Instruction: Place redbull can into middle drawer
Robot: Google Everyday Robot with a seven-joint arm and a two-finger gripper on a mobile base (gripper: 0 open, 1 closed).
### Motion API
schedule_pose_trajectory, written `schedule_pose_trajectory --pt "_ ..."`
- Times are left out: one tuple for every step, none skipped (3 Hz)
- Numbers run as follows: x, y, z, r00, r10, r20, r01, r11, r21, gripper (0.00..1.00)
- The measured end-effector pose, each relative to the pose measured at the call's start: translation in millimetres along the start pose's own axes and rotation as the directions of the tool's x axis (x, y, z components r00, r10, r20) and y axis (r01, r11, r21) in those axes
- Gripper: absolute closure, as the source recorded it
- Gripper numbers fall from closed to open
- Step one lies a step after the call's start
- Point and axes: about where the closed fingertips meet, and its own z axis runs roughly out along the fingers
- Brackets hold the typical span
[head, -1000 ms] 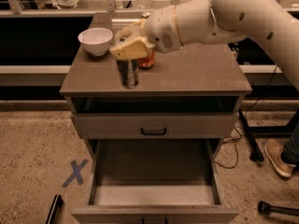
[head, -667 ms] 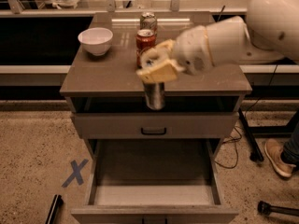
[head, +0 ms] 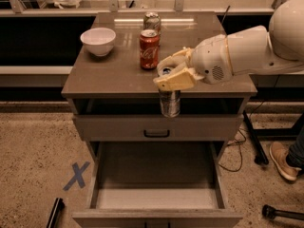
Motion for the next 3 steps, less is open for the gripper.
schedule_pose_trajectory --pt "37.8 8.9 12.9 1.0 0.018 -0.016 -0.018 0.9998 0.007 1.0" --pt "148.5 52.4 35.5 0.997 0.065 0.045 -0.064 0.9976 -0.025 1.0" --pt "207.6 78.2 40.2 0.994 0.066 0.089 -0.061 0.9963 -0.06 1.0"
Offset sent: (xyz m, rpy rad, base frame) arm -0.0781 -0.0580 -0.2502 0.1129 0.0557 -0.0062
